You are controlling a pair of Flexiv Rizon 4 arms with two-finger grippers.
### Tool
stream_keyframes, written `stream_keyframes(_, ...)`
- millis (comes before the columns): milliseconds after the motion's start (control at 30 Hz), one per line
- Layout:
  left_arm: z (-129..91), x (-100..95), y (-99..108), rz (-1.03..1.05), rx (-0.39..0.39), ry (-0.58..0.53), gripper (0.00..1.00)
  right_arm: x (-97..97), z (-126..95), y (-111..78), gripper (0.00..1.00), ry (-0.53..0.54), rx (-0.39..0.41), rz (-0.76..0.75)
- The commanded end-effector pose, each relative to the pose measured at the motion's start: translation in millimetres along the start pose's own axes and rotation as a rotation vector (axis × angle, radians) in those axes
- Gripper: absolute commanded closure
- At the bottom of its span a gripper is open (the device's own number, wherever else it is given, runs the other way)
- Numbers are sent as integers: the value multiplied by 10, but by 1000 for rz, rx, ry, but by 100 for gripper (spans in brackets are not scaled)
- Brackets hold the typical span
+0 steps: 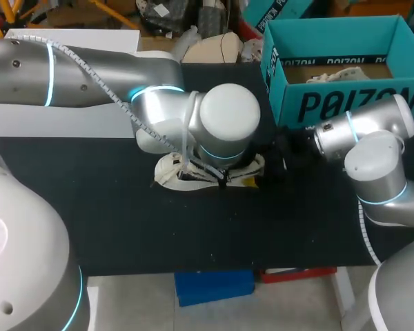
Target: Take the shoe out of the shoebox, open the shoe tongue, remove and reinsert the insole, then place the shoe into the shoebox
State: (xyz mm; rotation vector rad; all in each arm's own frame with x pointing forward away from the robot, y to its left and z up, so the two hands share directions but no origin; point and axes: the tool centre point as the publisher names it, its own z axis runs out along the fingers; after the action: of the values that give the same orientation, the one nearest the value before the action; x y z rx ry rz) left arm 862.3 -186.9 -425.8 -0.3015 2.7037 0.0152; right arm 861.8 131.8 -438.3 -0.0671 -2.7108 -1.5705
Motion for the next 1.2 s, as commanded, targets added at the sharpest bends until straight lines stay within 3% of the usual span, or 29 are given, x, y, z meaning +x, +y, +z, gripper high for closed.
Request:
stream_keyframes(33,843,-28,76,-6,3,-10,74,-4,8,-39,100,-1,2,1)
stream_keyframes(133,838,-39,58,-2,1,-7,84,-4,8,-39,100,-1,2,1)
stream_keyframes(167,834,-40,54,1,-2,-7,100,-4,8,-39,100,-1,2,1)
stream_keyframes(500,753,-24,112,23,-14,188,100,-4,8,-39,100,-1,2,1)
stream_keyframes(633,617,-48,163,19,20,279,100,-4,8,-39,100,-1,2,1)
stream_keyframes(1200,35,-45,210,19,141,382,100,-4,8,-39,100,-1,2,1)
